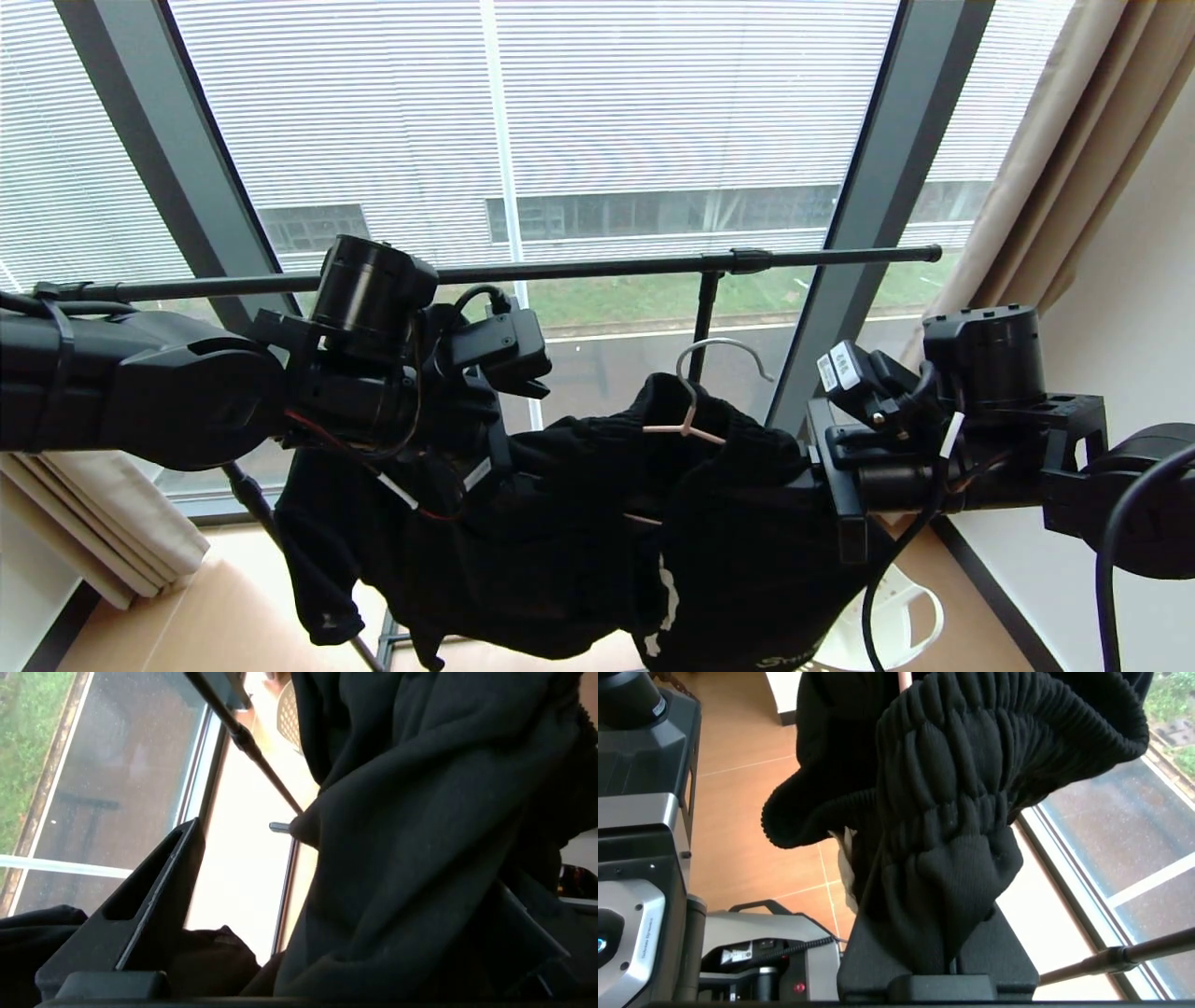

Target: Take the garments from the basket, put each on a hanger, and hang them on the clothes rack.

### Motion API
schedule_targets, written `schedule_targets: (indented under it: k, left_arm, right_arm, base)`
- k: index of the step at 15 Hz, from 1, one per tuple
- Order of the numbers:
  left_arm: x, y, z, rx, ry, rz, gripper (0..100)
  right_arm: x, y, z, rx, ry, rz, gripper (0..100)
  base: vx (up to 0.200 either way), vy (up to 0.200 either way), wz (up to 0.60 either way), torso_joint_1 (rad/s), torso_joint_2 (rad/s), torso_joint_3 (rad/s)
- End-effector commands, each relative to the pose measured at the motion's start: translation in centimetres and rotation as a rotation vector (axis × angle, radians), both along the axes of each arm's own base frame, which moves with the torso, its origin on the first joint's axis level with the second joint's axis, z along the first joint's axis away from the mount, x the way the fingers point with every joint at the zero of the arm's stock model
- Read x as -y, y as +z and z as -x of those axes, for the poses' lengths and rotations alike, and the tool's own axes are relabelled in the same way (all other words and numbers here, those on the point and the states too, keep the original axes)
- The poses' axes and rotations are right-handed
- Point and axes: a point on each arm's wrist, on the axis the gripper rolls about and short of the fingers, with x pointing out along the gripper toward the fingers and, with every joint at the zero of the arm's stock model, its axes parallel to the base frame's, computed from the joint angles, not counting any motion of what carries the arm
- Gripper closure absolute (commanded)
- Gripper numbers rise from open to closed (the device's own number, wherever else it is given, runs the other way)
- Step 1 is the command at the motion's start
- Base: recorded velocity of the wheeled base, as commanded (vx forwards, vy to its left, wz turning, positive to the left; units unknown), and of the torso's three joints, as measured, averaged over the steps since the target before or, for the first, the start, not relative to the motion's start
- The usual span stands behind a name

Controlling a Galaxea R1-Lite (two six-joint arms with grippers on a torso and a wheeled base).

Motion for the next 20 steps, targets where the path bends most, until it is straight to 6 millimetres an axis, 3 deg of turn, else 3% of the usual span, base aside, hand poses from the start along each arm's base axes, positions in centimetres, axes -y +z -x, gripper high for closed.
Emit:
schedule_targets:
  k: [1, 8, 15, 16, 20]
  left_arm:
    - [-0.1, 0.1, 0.3, 0.002, -0.001, 0.002, 100]
    - [-0.5, 0.6, 2.0, 0.007, -0.020, 0.005, 100]
    - [-0.6, 0.8, 2.4, -0.002, -0.050, 0.030, 100]
    - [-0.5, 0.8, 2.5, -0.002, -0.051, 0.030, 100]
    - [-0.6, 0.9, 2.3, 0.007, -0.039, 0.046, 100]
  right_arm:
    - [-0.1, -0.2, -0.1, -0.005, 0.001, 0.003, 100]
    - [-0.3, -0.1, -0.7, -0.006, -0.004, 0.000, 100]
    - [0.0, -0.6, -0.9, -0.013, -0.014, 0.008, 100]
    - [0.0, -0.6, -0.9, -0.003, -0.010, 0.011, 0]
    - [0.6, -0.8, -1.1, 0.025, -0.015, 0.022, 0]
  base:
    - [0.000, 0.000, 0.00, 0.000, 0.00, 0.000]
    - [0.000, 0.000, 0.00, 0.000, 0.00, 0.000]
    - [0.000, 0.000, 0.00, 0.000, 0.00, 0.000]
    - [0.000, 0.000, 0.00, 0.000, 0.00, 0.000]
    - [0.000, 0.000, 0.00, 0.000, 0.00, 0.000]
